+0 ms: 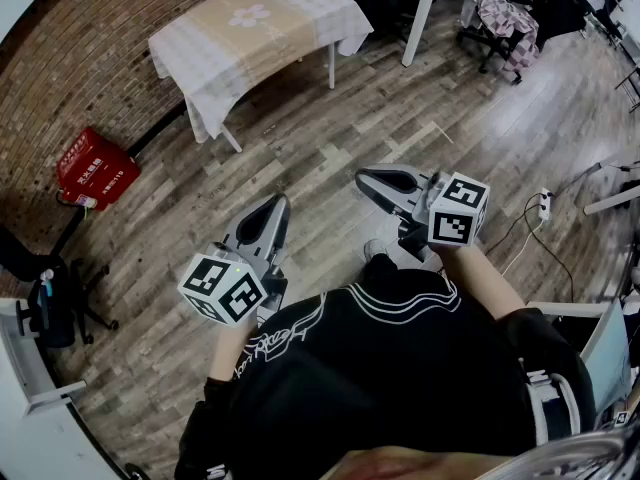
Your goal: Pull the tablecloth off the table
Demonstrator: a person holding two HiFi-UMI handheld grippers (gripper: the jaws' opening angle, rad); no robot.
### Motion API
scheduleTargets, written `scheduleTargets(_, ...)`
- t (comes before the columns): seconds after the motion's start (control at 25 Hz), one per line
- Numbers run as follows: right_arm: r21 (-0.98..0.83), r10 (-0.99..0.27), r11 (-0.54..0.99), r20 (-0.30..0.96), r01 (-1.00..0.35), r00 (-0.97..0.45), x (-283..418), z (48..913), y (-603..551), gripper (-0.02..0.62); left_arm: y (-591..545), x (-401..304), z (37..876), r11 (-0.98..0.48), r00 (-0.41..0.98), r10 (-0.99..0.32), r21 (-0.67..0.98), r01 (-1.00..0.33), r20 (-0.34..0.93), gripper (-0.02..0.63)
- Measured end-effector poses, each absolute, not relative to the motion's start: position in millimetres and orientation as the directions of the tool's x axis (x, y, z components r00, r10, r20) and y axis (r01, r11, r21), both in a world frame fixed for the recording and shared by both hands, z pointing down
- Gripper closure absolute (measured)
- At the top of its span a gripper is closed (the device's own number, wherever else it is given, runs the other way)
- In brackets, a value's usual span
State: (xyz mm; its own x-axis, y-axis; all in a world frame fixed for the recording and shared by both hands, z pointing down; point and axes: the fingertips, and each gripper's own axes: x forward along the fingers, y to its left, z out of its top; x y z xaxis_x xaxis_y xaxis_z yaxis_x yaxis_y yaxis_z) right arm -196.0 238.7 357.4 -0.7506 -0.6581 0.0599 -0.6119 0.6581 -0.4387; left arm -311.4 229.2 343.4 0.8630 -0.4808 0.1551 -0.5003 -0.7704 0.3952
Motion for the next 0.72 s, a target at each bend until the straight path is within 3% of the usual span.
scheduleTargets(0.72, -0.437, -0.655, 0.665, 0.048, -0.605, -0.754, -122.0, 368.2, 180.8, 0.598, 171.5, -237.1, 355.7, -0.741, 0.839, -0.508, 0.398, -0.54, 0.193, 0.6)
